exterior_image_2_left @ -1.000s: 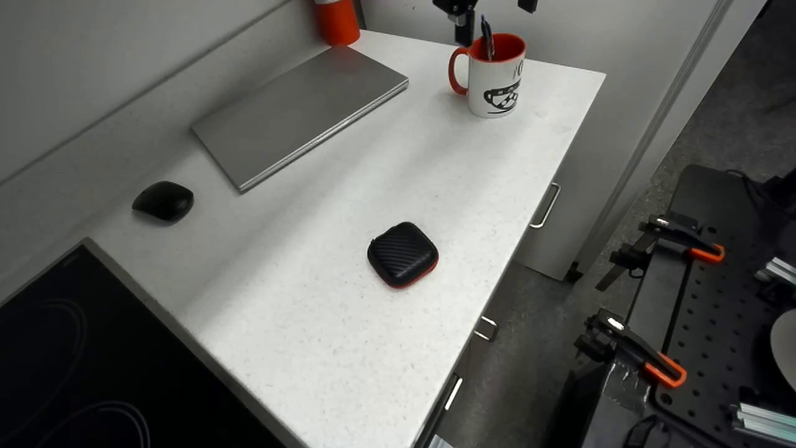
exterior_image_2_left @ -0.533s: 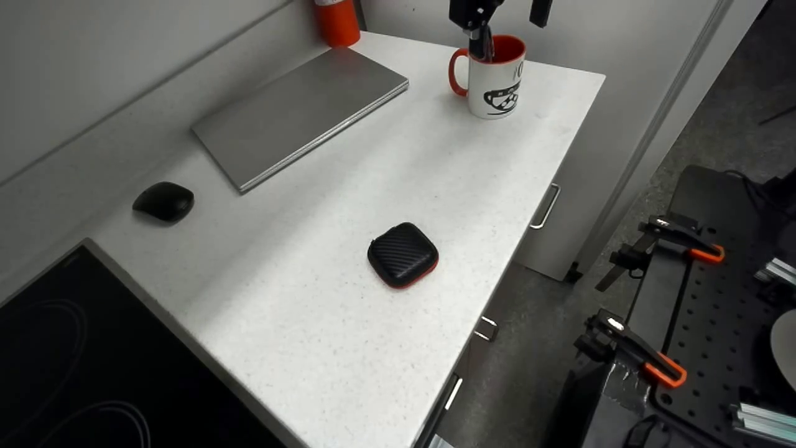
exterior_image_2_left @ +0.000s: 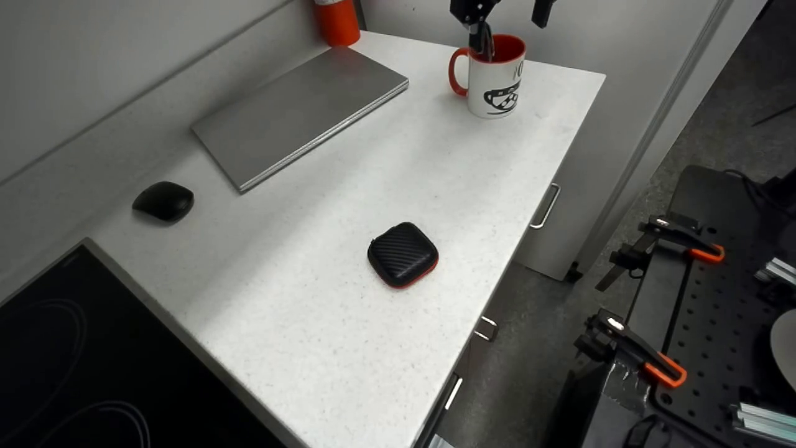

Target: Take the pen out of the mug and put it on the counter

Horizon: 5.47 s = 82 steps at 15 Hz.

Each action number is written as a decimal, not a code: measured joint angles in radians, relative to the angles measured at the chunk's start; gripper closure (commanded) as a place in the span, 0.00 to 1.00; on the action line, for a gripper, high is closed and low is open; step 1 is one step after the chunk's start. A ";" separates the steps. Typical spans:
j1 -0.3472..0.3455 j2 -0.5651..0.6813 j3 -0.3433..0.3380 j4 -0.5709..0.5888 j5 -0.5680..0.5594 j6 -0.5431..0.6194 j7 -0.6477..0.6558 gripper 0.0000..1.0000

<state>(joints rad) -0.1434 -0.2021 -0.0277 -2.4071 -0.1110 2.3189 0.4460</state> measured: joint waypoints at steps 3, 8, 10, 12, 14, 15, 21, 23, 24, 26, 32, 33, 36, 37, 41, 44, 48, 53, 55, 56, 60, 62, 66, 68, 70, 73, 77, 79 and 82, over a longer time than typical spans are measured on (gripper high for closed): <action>-0.018 0.035 -0.027 0.008 0.004 0.070 0.041 0.00; -0.027 0.088 -0.051 0.018 0.017 0.165 0.100 0.00; -0.027 0.104 -0.054 0.018 0.018 0.216 0.128 0.00; -0.027 0.119 -0.056 0.018 0.018 0.272 0.153 0.00; -0.027 0.131 -0.059 0.016 0.017 0.326 0.169 0.00; -0.027 0.139 -0.061 0.016 0.017 0.351 0.173 0.00; -0.028 0.181 -0.081 0.006 -0.007 0.461 0.186 0.00; -0.028 0.190 -0.092 0.001 -0.023 0.476 0.194 0.00; -0.028 0.191 -0.097 -0.001 -0.035 0.479 0.198 0.00; -0.028 0.190 -0.107 -0.008 -0.065 0.487 0.212 0.26; -0.028 0.175 -0.111 -0.024 -0.094 0.491 0.225 0.64; -0.028 0.172 -0.111 -0.027 -0.094 0.491 0.225 0.73; -0.028 0.164 -0.112 -0.035 -0.094 0.491 0.225 0.95; -0.028 0.162 -0.112 -0.036 -0.094 0.491 0.225 1.00; -0.029 0.156 -0.112 -0.037 -0.094 0.491 0.225 0.96; -0.029 0.152 -0.112 -0.038 -0.094 0.491 0.225 0.96; -0.032 0.116 -0.112 -0.038 -0.105 0.491 0.229 0.96; -0.053 0.006 -0.110 -0.038 -0.217 0.479 0.306 0.96; -0.056 -0.030 -0.090 -0.038 -0.199 0.458 0.297 0.96; -0.052 -0.045 -0.075 -0.038 -0.171 0.442 0.276 0.96; 0.002 -0.061 -0.011 -0.037 -0.041 0.373 0.172 0.96; 0.029 -0.044 0.022 -0.034 -0.013 0.341 0.139 0.96; 0.053 0.064 0.074 -0.009 -0.012 0.315 0.099 0.96; 0.069 0.143 0.077 0.023 -0.013 0.305 0.055 0.96; 0.081 0.221 0.076 0.068 -0.012 0.274 0.006 0.96; 0.091 0.319 0.072 0.152 -0.010 0.202 -0.059 0.96; 0.103 0.424 0.057 0.271 -0.010 0.111 -0.090 0.96; 0.111 0.462 0.047 0.319 -0.010 0.086 -0.091 0.96; 0.116 0.505 0.036 0.366 -0.010 0.079 -0.105 0.96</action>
<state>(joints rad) -0.0271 0.3024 0.0088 -2.0408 -0.1213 2.3978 0.3410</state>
